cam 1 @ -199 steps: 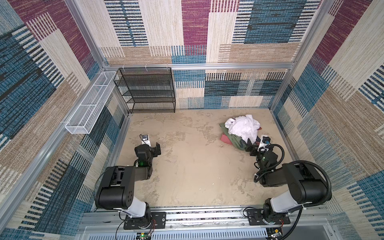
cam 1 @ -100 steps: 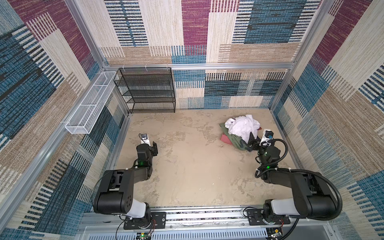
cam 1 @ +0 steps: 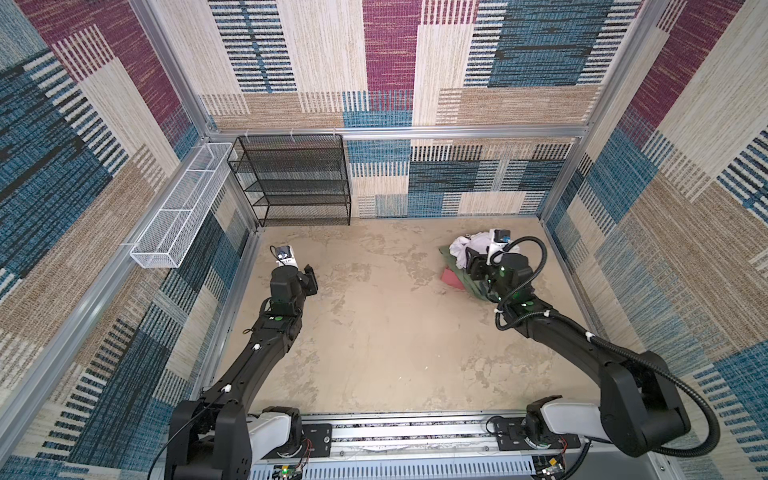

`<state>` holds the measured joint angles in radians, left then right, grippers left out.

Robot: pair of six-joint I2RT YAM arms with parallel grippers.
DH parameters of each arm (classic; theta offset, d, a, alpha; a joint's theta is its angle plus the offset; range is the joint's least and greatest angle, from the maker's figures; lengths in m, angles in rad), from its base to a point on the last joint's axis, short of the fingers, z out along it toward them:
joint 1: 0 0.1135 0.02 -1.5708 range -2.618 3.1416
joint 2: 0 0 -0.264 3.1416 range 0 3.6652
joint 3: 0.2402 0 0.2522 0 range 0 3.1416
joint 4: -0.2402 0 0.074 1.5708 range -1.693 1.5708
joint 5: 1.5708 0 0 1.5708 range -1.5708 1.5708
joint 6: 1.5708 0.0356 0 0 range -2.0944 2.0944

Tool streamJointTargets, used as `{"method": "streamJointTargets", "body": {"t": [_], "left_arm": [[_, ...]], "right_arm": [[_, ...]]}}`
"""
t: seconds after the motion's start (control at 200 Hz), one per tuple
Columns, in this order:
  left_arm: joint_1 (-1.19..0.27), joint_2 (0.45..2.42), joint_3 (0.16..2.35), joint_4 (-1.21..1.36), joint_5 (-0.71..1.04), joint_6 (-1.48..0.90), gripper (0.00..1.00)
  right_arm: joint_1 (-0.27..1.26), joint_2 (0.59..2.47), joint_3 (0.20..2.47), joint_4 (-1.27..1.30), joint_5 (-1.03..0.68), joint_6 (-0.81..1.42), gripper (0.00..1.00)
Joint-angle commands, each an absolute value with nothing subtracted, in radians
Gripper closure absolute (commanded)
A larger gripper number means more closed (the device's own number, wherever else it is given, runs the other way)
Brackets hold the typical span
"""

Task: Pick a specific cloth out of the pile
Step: 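Reach the right gripper to the pile and grasp the pink t-shirt edge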

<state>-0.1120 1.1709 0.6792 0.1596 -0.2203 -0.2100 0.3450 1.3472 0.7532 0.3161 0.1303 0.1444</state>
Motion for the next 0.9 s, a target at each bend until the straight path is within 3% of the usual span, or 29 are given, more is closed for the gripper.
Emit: {"method": "streamJointTargets", "body": {"t": [0.0,0.466,0.896], "left_arm": [[-0.123,1.172,0.701,0.021,-0.136,-0.299,0.38],[-0.126,1.231,0.735,0.012,-0.070,-0.327,0.39],[-0.126,1.248,0.719,0.012,-0.082,-0.330,0.40]], "right_arm": [[0.417,1.420,0.817,0.118,0.114,0.144,0.37],[0.469,1.706,1.020,-0.014,0.202,0.134,0.43],[0.498,1.813,1.092,-0.078,0.330,0.124,0.51]]}}
